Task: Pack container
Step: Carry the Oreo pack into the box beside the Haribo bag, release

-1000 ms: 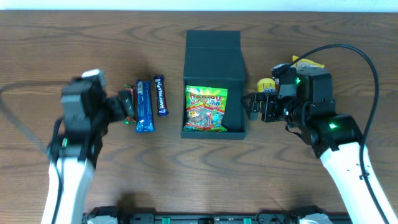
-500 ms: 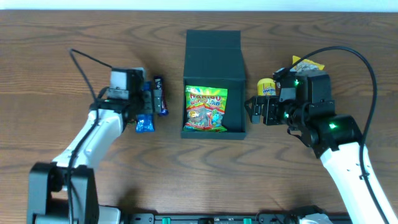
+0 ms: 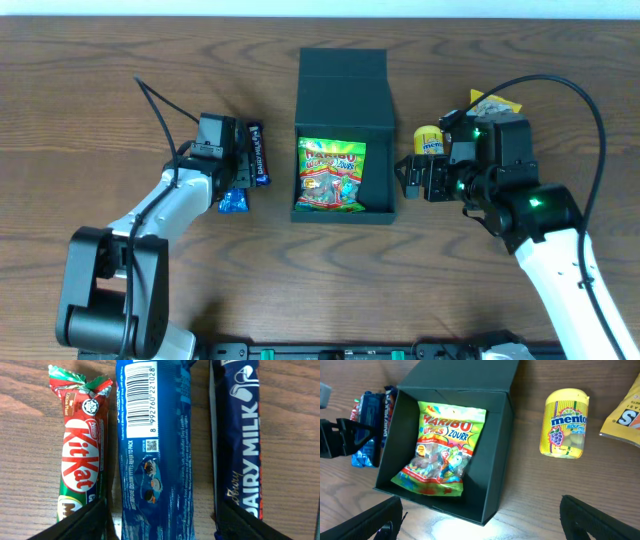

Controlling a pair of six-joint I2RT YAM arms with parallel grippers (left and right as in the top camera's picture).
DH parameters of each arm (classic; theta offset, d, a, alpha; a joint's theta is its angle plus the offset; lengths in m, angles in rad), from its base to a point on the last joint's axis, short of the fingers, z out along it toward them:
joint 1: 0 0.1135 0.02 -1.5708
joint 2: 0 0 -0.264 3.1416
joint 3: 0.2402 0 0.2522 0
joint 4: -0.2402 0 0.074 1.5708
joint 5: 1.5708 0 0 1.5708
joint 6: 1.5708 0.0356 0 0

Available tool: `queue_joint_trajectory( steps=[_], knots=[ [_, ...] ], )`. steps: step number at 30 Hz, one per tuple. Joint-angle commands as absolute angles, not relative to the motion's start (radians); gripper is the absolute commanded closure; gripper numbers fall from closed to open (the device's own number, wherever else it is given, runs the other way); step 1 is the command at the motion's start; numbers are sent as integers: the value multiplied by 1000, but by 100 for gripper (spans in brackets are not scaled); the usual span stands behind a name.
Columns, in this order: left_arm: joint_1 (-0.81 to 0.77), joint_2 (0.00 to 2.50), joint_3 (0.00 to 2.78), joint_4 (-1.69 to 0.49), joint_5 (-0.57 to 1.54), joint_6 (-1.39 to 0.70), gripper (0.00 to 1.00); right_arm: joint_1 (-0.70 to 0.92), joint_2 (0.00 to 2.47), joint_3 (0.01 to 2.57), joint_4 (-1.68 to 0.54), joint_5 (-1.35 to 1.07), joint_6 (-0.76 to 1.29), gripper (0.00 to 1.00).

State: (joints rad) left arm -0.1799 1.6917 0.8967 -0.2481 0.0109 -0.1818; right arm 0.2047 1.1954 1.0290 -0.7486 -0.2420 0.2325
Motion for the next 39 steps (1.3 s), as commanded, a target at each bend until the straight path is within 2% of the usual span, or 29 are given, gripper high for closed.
queue_joint_trajectory(
  steps=[1,7,18,21,26,32,36,39],
  knots=[
    [-177,1724,912,-245,-19,-187,28,197,1190,1039,-754,-235,219,1],
    [-177,1747,912,-225,-19,-187,36,197,1190,1039,-759,-235,218,1],
    [-176,1767,913,-212,-10,-187,66,197,1190,1039,-759,-228,218,1],
    [-177,1765,913,-213,-7,-187,72,196,1189,1039,-761,-191,208,1],
    [-178,1730,948,-268,-7,-187,94,156,1181,1040,-783,-154,209,1],
    [-199,1612,1089,-410,-7,-189,94,31,1132,1040,-838,-154,209,1],
    [-299,1518,1152,-443,-7,-238,94,-65,1101,1040,-869,-154,213,1],
    [-412,1486,1168,-422,-3,-355,94,-130,1095,1040,-893,-154,244,1]
  ],
)
